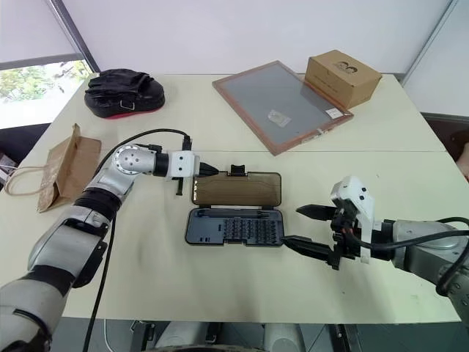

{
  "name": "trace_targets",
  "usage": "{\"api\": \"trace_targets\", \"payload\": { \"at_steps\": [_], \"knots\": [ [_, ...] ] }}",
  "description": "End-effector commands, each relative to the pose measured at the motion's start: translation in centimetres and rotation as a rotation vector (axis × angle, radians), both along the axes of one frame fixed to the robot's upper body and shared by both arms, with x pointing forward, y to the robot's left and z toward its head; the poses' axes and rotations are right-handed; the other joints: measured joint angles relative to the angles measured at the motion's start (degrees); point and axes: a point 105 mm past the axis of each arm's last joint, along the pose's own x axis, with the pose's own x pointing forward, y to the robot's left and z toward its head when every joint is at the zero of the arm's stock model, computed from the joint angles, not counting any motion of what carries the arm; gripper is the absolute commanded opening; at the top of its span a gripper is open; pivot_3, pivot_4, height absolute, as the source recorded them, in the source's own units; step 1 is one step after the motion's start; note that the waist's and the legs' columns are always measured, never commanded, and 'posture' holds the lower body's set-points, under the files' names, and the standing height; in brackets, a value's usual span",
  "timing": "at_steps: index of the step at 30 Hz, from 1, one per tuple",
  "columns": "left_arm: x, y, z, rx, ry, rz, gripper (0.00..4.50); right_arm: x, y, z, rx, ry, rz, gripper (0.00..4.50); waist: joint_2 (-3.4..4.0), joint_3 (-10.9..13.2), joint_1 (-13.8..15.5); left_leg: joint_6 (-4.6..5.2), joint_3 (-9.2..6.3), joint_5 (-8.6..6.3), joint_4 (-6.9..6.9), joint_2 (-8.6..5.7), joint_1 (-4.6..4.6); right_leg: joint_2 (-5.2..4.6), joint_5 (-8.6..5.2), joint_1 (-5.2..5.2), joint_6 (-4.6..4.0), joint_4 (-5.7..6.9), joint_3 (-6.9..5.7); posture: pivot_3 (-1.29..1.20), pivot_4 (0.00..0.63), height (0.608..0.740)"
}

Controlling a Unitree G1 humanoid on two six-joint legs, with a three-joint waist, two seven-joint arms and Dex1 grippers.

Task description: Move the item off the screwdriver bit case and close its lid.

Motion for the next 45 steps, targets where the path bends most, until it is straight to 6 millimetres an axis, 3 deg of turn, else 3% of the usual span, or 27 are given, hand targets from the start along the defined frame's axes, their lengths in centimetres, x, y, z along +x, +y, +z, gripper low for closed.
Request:
{"api": "trace_targets", "payload": {
  "at_steps": [1,8,13,14,16,22,26,30,32,34,38,41,45],
  "knots": [
    [-0.4,-0.2,-0.8,0.072,0.023,-0.052,0.03,-0.6,0.0,1.0,-0.029,-0.045,0.024,4.5,-0.01,0.0,-0.04,0.02,0.03,-0.01,0.01,0.0,0.0,0.0,0.0,0.0,0.01,0.0,0.0,0.0,0.15,0.74],
    [-0.8,-1.2,-2.4,0.032,0.079,-0.042,0.03,-1.0,0.3,0.5,-0.033,-0.039,0.012,4.5,-0.03,-0.01,0.07,0.08,0.06,-0.04,0.12,0.0,-0.04,-0.01,0.01,0.0,0.04,0.03,0.0,0.0,0.15,0.74],
    [-0.5,-1.3,-2.4,0.012,0.09,-0.019,0.03,-0.6,0.2,0.4,-0.03,-0.037,0.002,4.5,-0.03,-0.01,0.05,0.34,0.04,-0.2,0.8,-0.01,-0.35,0.0,0.07,-0.01,0.19,0.13,0.0,0.0,0.15,0.74],
    [-0.5,-1.3,-2.3,0.008,0.089,-0.018,0.59,-0.6,0.2,0.4,-0.029,-0.036,0.002,4.5,-0.03,-0.01,0.05,0.35,0.04,-0.2,0.86,-0.03,-0.39,-0.01,0.11,-0.01,0.27,0.09,0.0,0.0,0.15,0.74],
    [-0.5,-1.4,-2.3,0.006,0.087,-0.019,1.25,-0.5,0.2,0.3,-0.027,-0.035,0.002,4.5,-0.03,-0.01,0.01,0.38,0.06,-0.22,0.89,-0.07,-0.44,-0.04,0.18,-0.01,0.39,0.03,0.02,0.0,0.15,0.74],
    [-0.3,-1.1,-2.0,-0.012,0.063,0.006,4.47,-0.1,0.2,0.3,-0.028,-0.044,0.008,4.5,-0.03,-0.03,0.01,0.38,0.05,-0.22,0.9,-0.07,-0.46,-0.04,0.19,-0.05,0.4,0.05,0.02,0.0,0.15,0.74],
    [0.9,-0.9,0.1,-0.109,0.031,0.071,4.47,-0.1,0.3,0.3,-0.028,-0.044,0.016,4.5,-0.03,-0.03,-0.01,0.37,0.05,-0.22,0.9,-0.07,-0.46,-0.04,0.19,-0.07,0.4,0.08,0.02,0.0,0.15,0.74],
    [1.8,-0.5,6.1,-0.48,0.21,0.129,4.47,-0.2,0.1,0.2,-0.026,-0.04,0.018,4.5,-0.06,-0.01,-0.08,0.37,0.05,-0.22,0.92,-0.07,-0.5,-0.04,0.19,-0.11,0.4,0.11,0.02,0.0,0.15,0.74],
    [0.4,0.5,8.9,-0.606,0.392,0.082,4.47,-0.1,0.2,0.2,-0.016,-0.036,0.024,4.5,-0.07,0.0,-0.19,0.37,0.04,-0.21,0.98,-0.06,-0.66,-0.03,0.19,-0.26,0.41,0.16,0.02,0.0,0.15,0.74],
    [-1.9,1.6,10.2,-0.623,0.533,0.039,4.47,-0.1,0.2,0.2,0.0,-0.033,0.032,4.5,-0.04,-0.01,-0.94,0.37,0.04,-0.21,0.98,-0.04,-0.69,-0.01,0.19,-0.3,0.4,0.16,0.03,0.0,0.15,0.74],
    [-5.7,3.4,9.8,-0.568,0.6,0.089,4.47,1.1,0.0,1.0,0.063,-0.066,0.014,4.5,0.13,-0.1,-1.97,0.32,0.13,-0.18,0.9,-0.01,-0.52,0.04,0.18,-0.26,0.39,0.15,0.24,0.0,0.15,0.74],
    [-8.1,3.8,7.8,-0.521,0.604,0.145,3.54,3.5,-0.4,1.8,0.075,-0.134,-0.044,4.5,0.14,-0.06,-1.57,0.32,0.18,-0.2,0.88,0.0,-0.34,0.05,0.2,-0.19,0.37,0.24,0.37,0.0,0.15,0.74],
    [-11.3,3.2,5.3,-0.429,0.589,0.158,1.63,6.8,-0.7,1.4,-0.012,-0.202,-0.099,4.5,0.04,-0.02,-1.21,0.23,0.18,-0.15,0.89,0.0,-0.34,0.03,0.25,-0.2,0.31,0.26,0.4,0.0,0.15,0.74]
  ]
}}
